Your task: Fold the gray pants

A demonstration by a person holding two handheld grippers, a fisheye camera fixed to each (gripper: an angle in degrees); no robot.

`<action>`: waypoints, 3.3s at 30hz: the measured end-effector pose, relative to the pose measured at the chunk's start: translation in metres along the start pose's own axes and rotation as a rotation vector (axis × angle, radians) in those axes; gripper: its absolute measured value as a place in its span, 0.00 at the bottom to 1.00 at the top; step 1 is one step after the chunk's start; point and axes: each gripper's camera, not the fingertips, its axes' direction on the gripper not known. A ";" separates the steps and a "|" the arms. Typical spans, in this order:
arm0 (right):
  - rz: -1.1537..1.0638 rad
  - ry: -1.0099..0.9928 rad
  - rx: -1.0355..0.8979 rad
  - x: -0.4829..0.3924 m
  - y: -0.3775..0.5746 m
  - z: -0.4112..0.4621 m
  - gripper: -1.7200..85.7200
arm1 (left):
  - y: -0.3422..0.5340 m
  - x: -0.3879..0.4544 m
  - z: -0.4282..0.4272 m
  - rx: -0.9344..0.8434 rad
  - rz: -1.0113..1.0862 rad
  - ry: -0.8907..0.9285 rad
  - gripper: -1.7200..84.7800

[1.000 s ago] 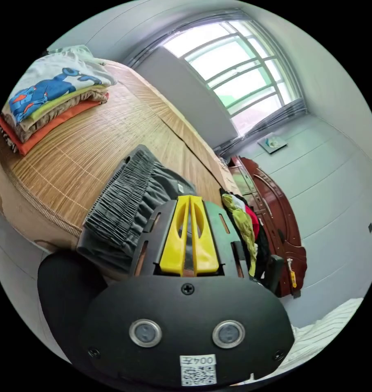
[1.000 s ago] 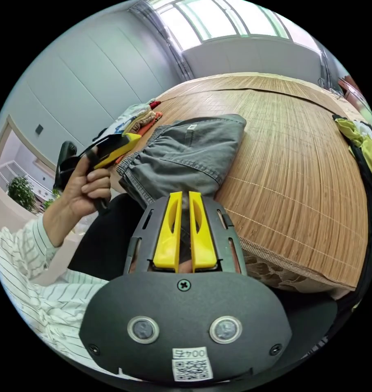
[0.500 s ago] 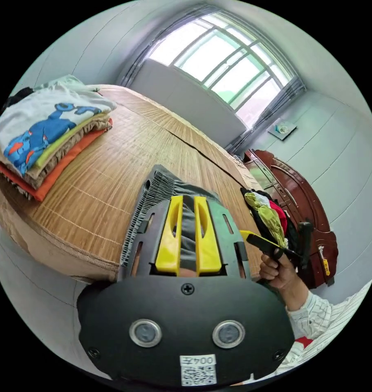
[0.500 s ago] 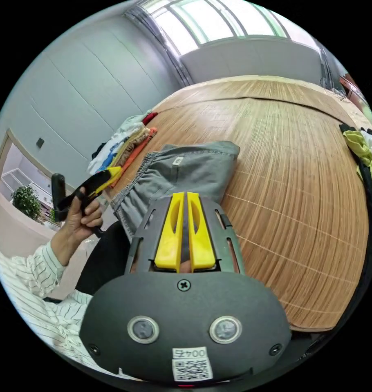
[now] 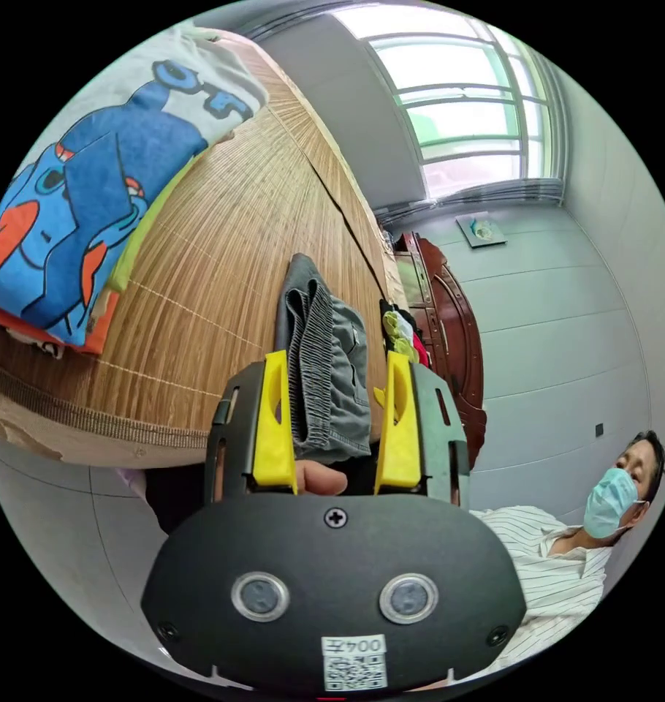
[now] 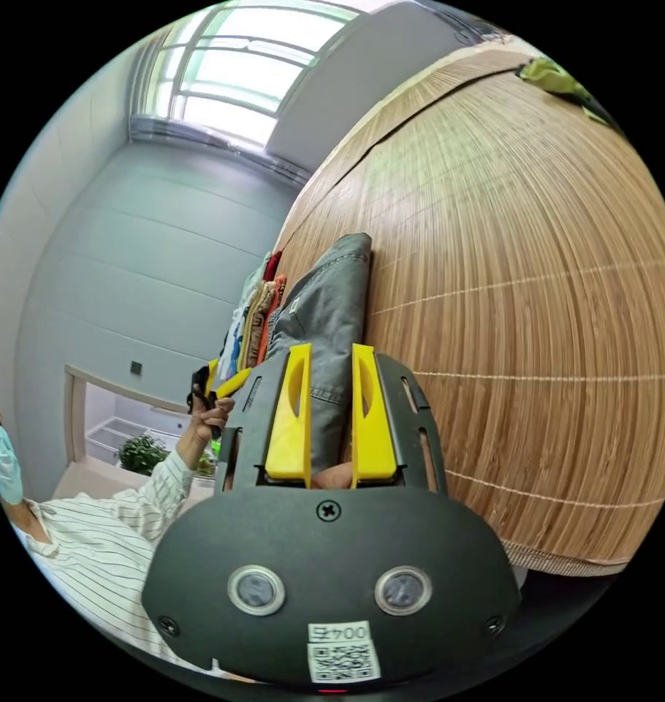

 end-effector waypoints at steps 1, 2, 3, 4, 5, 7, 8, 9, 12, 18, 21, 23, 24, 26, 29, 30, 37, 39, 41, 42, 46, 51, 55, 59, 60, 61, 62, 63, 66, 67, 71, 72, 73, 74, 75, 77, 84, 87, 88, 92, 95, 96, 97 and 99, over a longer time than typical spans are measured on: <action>0.029 -0.036 0.013 0.008 0.004 -0.003 0.13 | -0.006 -0.007 0.005 -0.024 -0.008 0.033 0.23; 0.053 -0.070 0.025 0.014 0.007 -0.005 0.13 | -0.009 -0.010 0.009 -0.041 -0.015 0.052 0.24; 0.064 -0.083 0.027 0.017 0.008 -0.005 0.13 | -0.015 -0.015 0.017 -0.075 -0.023 0.075 0.24; 0.081 -0.101 0.028 0.021 0.010 -0.004 0.13 | -0.020 -0.019 0.023 -0.102 -0.028 0.058 0.24; 0.090 -0.104 0.027 0.023 0.012 -0.004 0.13 | -0.023 -0.020 0.025 -0.107 -0.028 0.036 0.25; 0.096 -0.103 0.013 0.023 0.015 -0.001 0.13 | -0.029 -0.026 0.029 -0.123 -0.031 0.017 0.25; 0.096 -0.114 0.003 0.022 0.018 -0.001 0.13 | -0.030 -0.029 0.029 -0.124 -0.038 0.032 0.25; 0.096 -0.120 0.000 0.021 0.020 -0.001 0.13 | -0.030 -0.034 0.029 -0.128 -0.054 0.058 0.25; 0.073 -0.155 0.005 0.009 0.037 -0.005 0.13 | -0.028 -0.045 0.030 -0.160 -0.064 0.074 0.25; -0.304 -0.026 -0.065 -0.113 0.062 0.014 0.14 | -0.020 -0.057 0.032 -0.234 -0.096 0.041 0.23; -0.425 -0.015 -0.110 -0.163 0.063 0.042 0.14 | -0.020 -0.061 0.030 -0.247 -0.103 0.030 0.22; -0.483 0.018 -0.141 -0.191 0.064 0.064 0.15 | -0.020 -0.063 0.028 -0.242 -0.104 0.030 0.22; -0.497 0.023 -0.149 -0.198 0.064 0.069 0.15 | -0.021 -0.066 0.027 -0.229 -0.113 0.040 0.21; -0.547 0.065 -0.190 -0.221 0.069 0.090 0.15 | -0.024 -0.071 0.027 -0.223 -0.124 0.041 0.19; -0.598 0.144 -0.226 -0.247 0.082 0.113 0.18 | -0.031 -0.073 0.026 -0.228 -0.134 -0.020 0.13; -0.610 0.158 -0.233 -0.252 0.086 0.117 0.18 | -0.036 -0.071 0.025 -0.232 -0.139 -0.009 0.12; -0.841 0.374 -0.216 -0.329 0.145 0.164 0.24 | -0.063 -0.055 0.014 -0.224 -0.249 0.043 0.10; -0.919 0.473 -0.157 -0.347 0.164 0.177 0.24 | -0.068 -0.051 0.011 -0.221 -0.262 0.053 0.10; -1.055 0.631 -0.116 -0.363 0.190 0.201 0.23 | -0.072 -0.048 0.009 -0.218 -0.272 0.073 0.10; -1.084 0.676 -0.107 -0.366 0.195 0.208 0.22 | -0.076 -0.046 0.008 -0.217 -0.271 0.081 0.10; -1.146 0.933 0.059 -0.374 0.215 0.226 0.12 | -0.087 -0.045 0.000 -0.205 -0.230 0.118 0.12; -0.881 0.681 0.033 -0.371 0.176 0.183 0.11 | -0.097 -0.067 -0.029 -0.102 -0.208 0.122 0.20; -0.770 0.556 0.076 -0.363 0.154 0.150 0.12 | -0.111 -0.092 -0.003 -0.201 -0.236 0.257 0.30; -0.803 0.548 0.065 -0.355 0.153 0.149 0.12 | -0.128 -0.079 0.031 -0.287 -0.173 0.338 0.34; -0.817 0.557 0.060 -0.354 0.155 0.151 0.12 | -0.133 -0.074 0.042 -0.325 -0.161 0.330 0.35; -0.857 0.581 0.049 -0.353 0.158 0.156 0.12 | -0.138 -0.069 0.050 -0.359 -0.152 0.321 0.36; -0.900 0.610 0.039 -0.353 0.161 0.162 0.12 | -0.140 -0.067 0.053 -0.369 -0.148 0.315 0.36; -0.920 0.624 0.033 -0.353 0.163 0.166 0.12 | -0.145 -0.061 0.057 -0.385 -0.132 0.304 0.36; -1.013 0.682 -0.009 -0.348 0.171 0.184 0.12 | -0.155 -0.051 0.065 -0.433 -0.111 0.226 0.35; -1.045 0.697 -0.028 -0.344 0.174 0.191 0.12 | -0.157 -0.049 0.070 -0.464 -0.101 0.157 0.33; -1.094 0.687 -0.056 -0.325 0.170 0.188 0.13 | -0.158 -0.052 0.078 -0.496 -0.075 -0.067 0.19; -1.100 0.664 -0.062 -0.321 0.168 0.183 0.13 | -0.156 -0.053 0.078 -0.481 -0.070 -0.071 0.18; -1.095 0.617 -0.064 -0.311 0.163 0.168 0.13 | -0.154 -0.053 0.078 -0.473 -0.065 -0.076 0.17; -1.043 0.577 -0.059 -0.296 0.151 0.148 0.13 | -0.154 -0.053 0.077 -0.470 -0.058 -0.082 0.17; -0.998 0.559 -0.049 -0.286 0.142 0.136 0.14 | -0.152 -0.051 0.077 -0.470 -0.038 -0.104 0.16; -0.742 0.422 -0.076 -0.227 0.082 0.084 0.15 | -0.150 -0.051 0.077 -0.470 -0.021 -0.134 0.16; -0.134 -0.038 -0.188 -0.016 -0.072 0.018 0.21 | -0.143 -0.060 0.073 -0.443 -0.037 -0.131 0.15; -0.032 -0.204 -0.226 0.032 -0.102 0.027 0.22 | -0.143 -0.058 0.071 -0.444 -0.032 -0.132 0.15; -0.011 -0.218 -0.251 0.043 -0.110 0.035 0.21 | -0.143 -0.056 0.071 -0.445 -0.029 -0.135 0.15; 0.011 -0.282 -0.326 0.068 -0.127 0.056 0.21 | -0.142 -0.054 0.067 -0.447 -0.029 -0.129 0.15; -0.006 -0.296 -0.372 0.074 -0.136 0.072 0.20 | -0.141 -0.052 0.064 -0.447 -0.029 -0.125 0.15; -0.011 -0.298 -0.382 0.074 -0.138 0.076 0.20 | -0.140 -0.050 0.062 -0.448 -0.028 -0.126 0.15; -0.021 -0.298 -0.402 0.074 -0.142 0.084 0.19 | -0.140 -0.048 0.061 -0.449 -0.025 -0.128 0.15; -0.034 -0.293 -0.429 0.073 -0.150 0.096 0.18 | -0.138 -0.046 0.059 -0.448 -0.025 -0.128 0.15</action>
